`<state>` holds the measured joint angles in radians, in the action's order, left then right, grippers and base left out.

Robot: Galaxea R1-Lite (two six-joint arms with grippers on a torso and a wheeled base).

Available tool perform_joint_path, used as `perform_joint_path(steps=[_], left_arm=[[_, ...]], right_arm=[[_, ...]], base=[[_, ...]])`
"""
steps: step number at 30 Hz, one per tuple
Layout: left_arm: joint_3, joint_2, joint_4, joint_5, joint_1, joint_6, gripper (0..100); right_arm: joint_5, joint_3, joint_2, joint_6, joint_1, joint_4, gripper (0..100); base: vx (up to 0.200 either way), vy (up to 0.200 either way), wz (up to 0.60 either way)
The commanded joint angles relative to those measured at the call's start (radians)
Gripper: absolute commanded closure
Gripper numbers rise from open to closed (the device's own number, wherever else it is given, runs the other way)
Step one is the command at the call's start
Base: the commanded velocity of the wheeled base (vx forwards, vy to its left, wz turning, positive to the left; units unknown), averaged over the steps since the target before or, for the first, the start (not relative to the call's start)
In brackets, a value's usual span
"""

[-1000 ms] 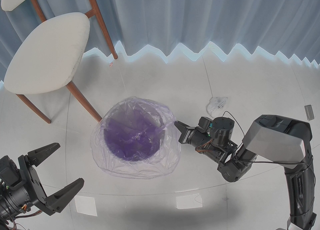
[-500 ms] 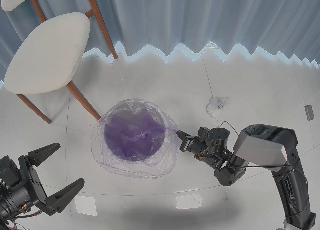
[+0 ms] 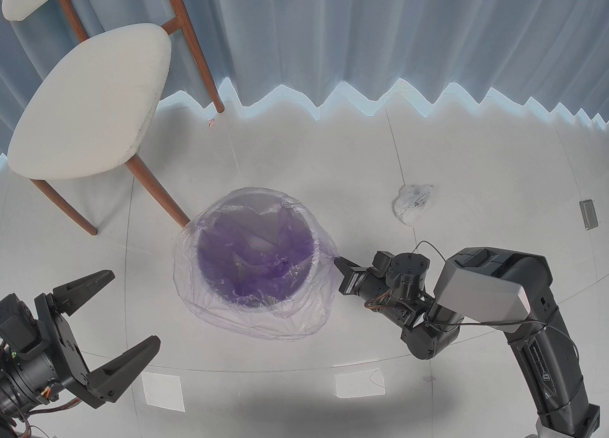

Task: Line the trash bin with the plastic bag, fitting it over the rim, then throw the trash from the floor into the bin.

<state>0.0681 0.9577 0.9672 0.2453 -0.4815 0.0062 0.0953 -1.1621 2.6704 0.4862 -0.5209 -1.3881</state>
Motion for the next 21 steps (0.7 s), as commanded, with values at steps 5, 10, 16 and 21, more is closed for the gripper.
perform_joint_path(steps=[5,10,16,21], left_arm=[[0.042,0.044,-0.001,-0.006,0.000,-0.057,0],[0.050,0.059,-0.019,-0.006,0.000,-0.086,0],[0.073,0.108,-0.019,-0.049,0.000,-0.150,0],[0.070,0.159,-0.019,-0.093,-0.008,-0.178,0]], right_arm=[[0.000,0.203,-0.161,0.103,-0.013,-0.097,0],[0.018,0.472,-0.394,0.155,-0.008,-0.164,0],[0.026,0.748,-0.652,0.158,-0.005,-0.172,0],[0.024,0.826,-0.793,0.141,0.041,-0.175,0]], base=[[0.000,0.000,0.00],[0.000,0.000,0.00],[0.000,0.000,0.00],[0.000,0.000,0.00]])
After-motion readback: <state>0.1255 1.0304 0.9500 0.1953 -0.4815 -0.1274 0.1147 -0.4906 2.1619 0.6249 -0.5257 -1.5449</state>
